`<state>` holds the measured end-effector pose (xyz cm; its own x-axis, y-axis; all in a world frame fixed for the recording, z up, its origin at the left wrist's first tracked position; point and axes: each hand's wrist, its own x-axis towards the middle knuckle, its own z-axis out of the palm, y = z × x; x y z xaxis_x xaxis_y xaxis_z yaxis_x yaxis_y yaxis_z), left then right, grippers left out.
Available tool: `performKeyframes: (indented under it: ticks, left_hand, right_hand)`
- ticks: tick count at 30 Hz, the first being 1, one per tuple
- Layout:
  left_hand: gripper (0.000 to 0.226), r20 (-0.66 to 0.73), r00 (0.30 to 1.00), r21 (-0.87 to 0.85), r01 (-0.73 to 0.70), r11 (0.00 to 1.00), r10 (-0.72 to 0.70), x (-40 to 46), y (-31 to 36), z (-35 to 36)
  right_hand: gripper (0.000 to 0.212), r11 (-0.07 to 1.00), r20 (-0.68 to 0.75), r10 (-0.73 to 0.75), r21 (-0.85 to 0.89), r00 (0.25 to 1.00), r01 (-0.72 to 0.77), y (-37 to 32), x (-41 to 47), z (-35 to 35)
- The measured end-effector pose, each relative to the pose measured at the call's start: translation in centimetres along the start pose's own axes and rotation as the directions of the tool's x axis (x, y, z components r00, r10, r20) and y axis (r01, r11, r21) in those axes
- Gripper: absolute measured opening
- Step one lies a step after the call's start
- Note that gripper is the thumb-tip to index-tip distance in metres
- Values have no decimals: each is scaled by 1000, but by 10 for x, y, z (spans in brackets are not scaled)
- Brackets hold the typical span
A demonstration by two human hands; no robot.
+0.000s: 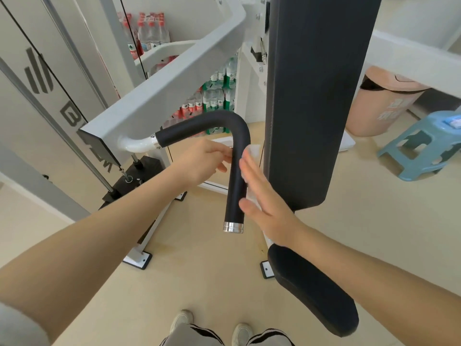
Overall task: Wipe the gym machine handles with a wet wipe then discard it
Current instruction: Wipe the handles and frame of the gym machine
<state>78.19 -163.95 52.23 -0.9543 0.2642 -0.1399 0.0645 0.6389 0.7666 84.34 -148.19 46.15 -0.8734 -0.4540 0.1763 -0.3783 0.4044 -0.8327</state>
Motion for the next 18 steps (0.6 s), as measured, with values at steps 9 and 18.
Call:
performKeyframes:
  ticks: [9, 18]
  left_hand:
    - [41, -187, 967, -41, -183, 982, 173, 25, 0, -32]
    - [39, -193, 949, -25, -260, 965, 250, 31, -7, -56]
  right_hand:
    - [45, 709, 182, -203, -650, 962, 273, -11, 39, -36]
    - [36, 645, 258, -185, -696, 948, 315, -20, 54, -44]
